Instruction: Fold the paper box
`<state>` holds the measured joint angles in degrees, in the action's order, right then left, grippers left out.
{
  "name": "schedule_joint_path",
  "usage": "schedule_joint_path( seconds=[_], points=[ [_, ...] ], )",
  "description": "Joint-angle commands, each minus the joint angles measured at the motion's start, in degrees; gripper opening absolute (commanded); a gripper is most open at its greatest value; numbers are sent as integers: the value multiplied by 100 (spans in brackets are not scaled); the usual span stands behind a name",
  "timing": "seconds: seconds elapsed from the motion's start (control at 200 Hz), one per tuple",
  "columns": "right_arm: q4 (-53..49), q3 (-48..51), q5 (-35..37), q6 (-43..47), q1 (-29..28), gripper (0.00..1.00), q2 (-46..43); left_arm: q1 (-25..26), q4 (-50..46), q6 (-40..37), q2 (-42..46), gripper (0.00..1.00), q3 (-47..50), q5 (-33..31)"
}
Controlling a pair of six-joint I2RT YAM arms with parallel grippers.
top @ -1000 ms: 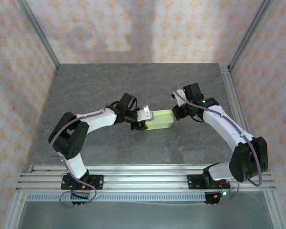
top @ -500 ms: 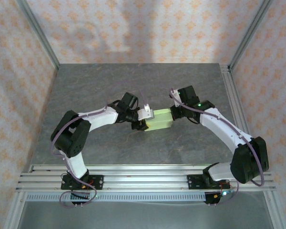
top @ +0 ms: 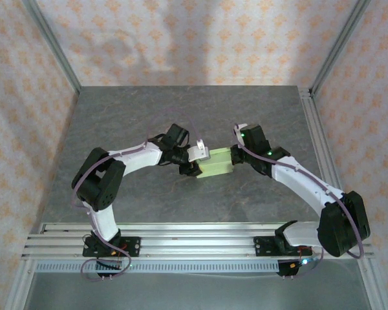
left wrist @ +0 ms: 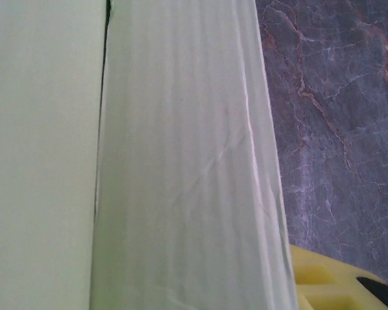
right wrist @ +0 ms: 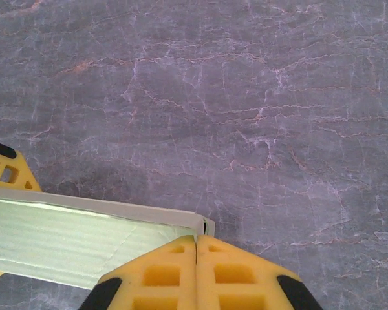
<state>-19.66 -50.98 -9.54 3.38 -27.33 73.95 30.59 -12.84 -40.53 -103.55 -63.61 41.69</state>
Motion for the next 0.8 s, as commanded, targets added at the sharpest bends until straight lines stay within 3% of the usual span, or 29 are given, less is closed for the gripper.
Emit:
schedule_joint_path(
  seconds=[0.0,0.125,0.275,0.511,0.796],
  points=[
    [110,238,188,-178,-35,2,-20,-28,-118,96,-58,49,-81,-241],
    [267,392,223,-162,-35,2,-21,-33,-80,115,-31,50,-55,-324],
    [262,362,282,-137,-35,2,-60,-27,88,201,72,59,35,-337],
    [152,229,295,-127,-35,2,-159,-27,817,646,575,79,453,-465],
    [147,186,366,-173,-46,2,-175,-3,1929,1466,1437,98,1300,-1262]
  ],
)
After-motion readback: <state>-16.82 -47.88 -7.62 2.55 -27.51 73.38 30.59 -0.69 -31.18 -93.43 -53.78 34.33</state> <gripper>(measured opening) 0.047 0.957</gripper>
